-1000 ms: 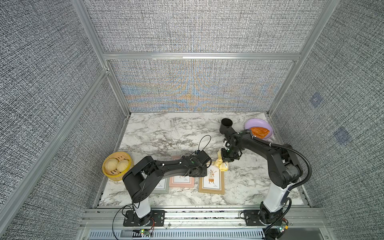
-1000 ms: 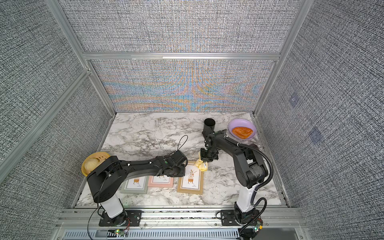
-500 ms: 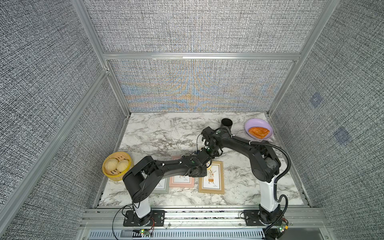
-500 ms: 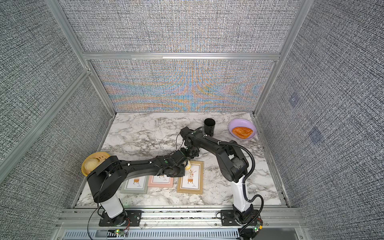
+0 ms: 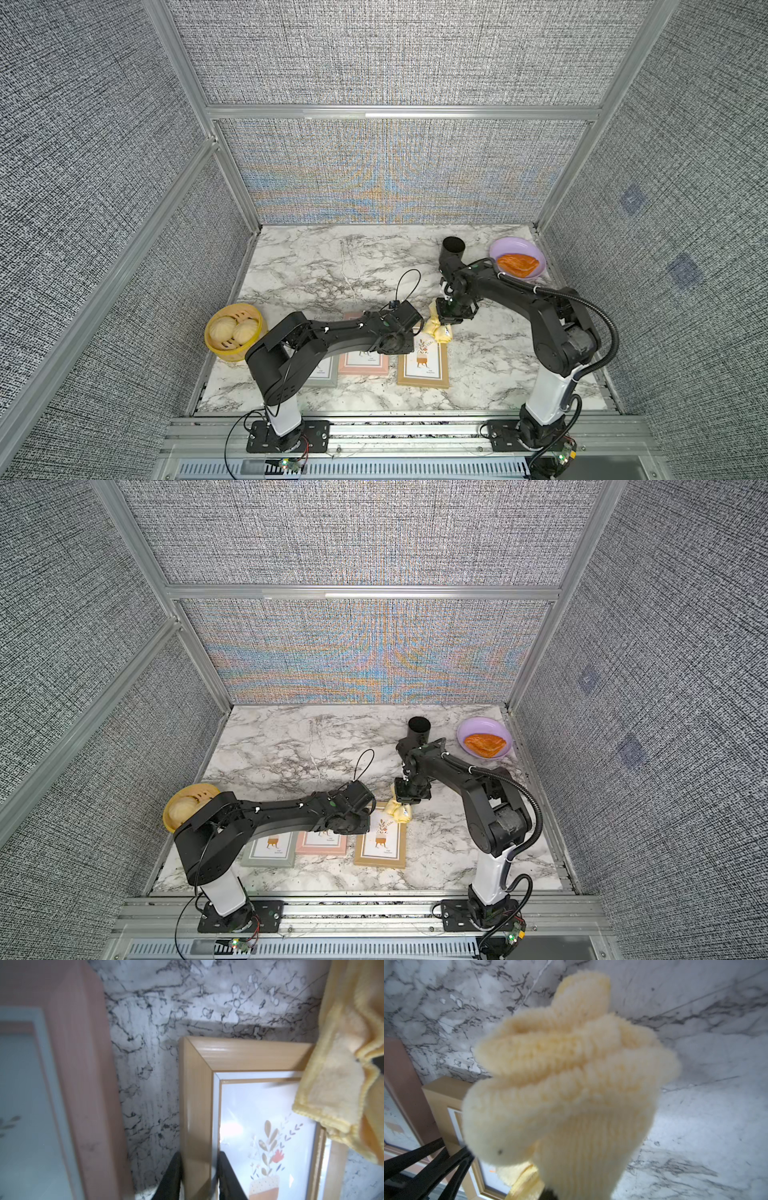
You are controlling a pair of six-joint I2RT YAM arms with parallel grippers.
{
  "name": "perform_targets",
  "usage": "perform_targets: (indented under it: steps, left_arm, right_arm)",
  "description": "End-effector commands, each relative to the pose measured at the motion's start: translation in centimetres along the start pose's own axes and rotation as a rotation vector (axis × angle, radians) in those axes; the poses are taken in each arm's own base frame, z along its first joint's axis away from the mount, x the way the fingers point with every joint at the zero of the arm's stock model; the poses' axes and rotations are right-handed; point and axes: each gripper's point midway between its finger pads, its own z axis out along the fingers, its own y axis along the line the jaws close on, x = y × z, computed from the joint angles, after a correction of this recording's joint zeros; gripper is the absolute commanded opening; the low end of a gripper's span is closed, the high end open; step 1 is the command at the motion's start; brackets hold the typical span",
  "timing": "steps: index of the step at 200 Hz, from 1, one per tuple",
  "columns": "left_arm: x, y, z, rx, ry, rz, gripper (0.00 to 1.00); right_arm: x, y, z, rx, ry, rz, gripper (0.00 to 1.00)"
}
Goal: Wipe the picture frame with a cloth
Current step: Wipe the dirt from the picture frame.
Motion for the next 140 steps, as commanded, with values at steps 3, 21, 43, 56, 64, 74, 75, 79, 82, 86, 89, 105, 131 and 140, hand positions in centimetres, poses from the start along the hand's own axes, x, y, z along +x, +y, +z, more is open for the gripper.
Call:
perform_targets:
  steps: [3, 21, 43, 56, 64, 74, 75, 79, 82, 86, 89, 105, 131, 140]
  left_arm:
    - [0.9, 1.3, 0.0, -0.052, 0.031, -0.017, 0.15]
    - [0.9, 1.2, 0.0, -0.051, 0.033, -0.013, 0.15]
    - [0.8, 1.2, 0.1, -0.052, 0.034, -0.014, 0.15]
    - [0.9, 1.2, 0.2, -0.053, 0.037, -0.013, 0.15]
    - [0.9, 1.2, 0.2, -0.054, 0.038, -0.014, 0.15]
    - [0.9, 1.2, 0.2, -0.055, 0.038, -0.014, 0.15]
    - [0.9, 1.2, 0.2, -0.055, 0.038, -0.014, 0.15]
    - [0.9, 1.2, 0.2, -0.054, 0.038, -0.014, 0.15]
    - [0.9, 1.2, 0.3, -0.055, 0.039, -0.013, 0.15]
    - [0.9, 1.2, 0.3, -0.054, 0.039, -0.014, 0.15]
    - [0.9, 1.2, 0.3, -0.055, 0.040, -0.014, 0.15]
    - [1.0, 1.2, 0.4, -0.057, 0.042, -0.014, 0.15]
    - [0.9, 1.3, 0.4, -0.061, 0.043, -0.013, 0.14]
    - [0.9, 1.3, 0.4, -0.063, 0.043, -0.013, 0.14]
  right_arm:
    - [-0.5, 2.0, 0.1, -0.006, -0.003, -0.032, 0.00]
    - [-1.4, 5.7, 0.3, -0.042, -0.020, -0.086, 0.00]
    - [-1.9, 9.3, 0.9, -0.069, -0.012, -0.142, 0.00]
    - [-1.9, 10.3, 1.3, -0.058, 0.002, -0.164, 0.00]
    - [-2.0, 10.2, 1.4, -0.044, 0.004, -0.166, 0.00]
    - [-2.0, 9.9, 1.4, -0.029, 0.002, -0.165, 0.00]
    - [-2.0, 9.8, 1.4, -0.028, 0.002, -0.164, 0.00]
    - [-2.0, 9.5, 1.4, -0.021, 0.002, -0.162, 0.00]
    - [-2.0, 9.1, 1.4, -0.015, 0.004, -0.160, 0.00]
    - [-1.8, 8.7, 1.4, -0.010, 0.007, -0.158, 0.00]
    - [-1.8, 8.4, 1.4, -0.006, 0.008, -0.154, 0.00]
    - [-1.2, 6.0, 1.2, 0.021, 0.020, -0.126, 0.00]
    - [-0.2, 1.7, 0.6, 0.026, 0.022, -0.050, 0.00]
    - [0.1, 0.9, 0.5, 0.015, 0.023, -0.038, 0.00]
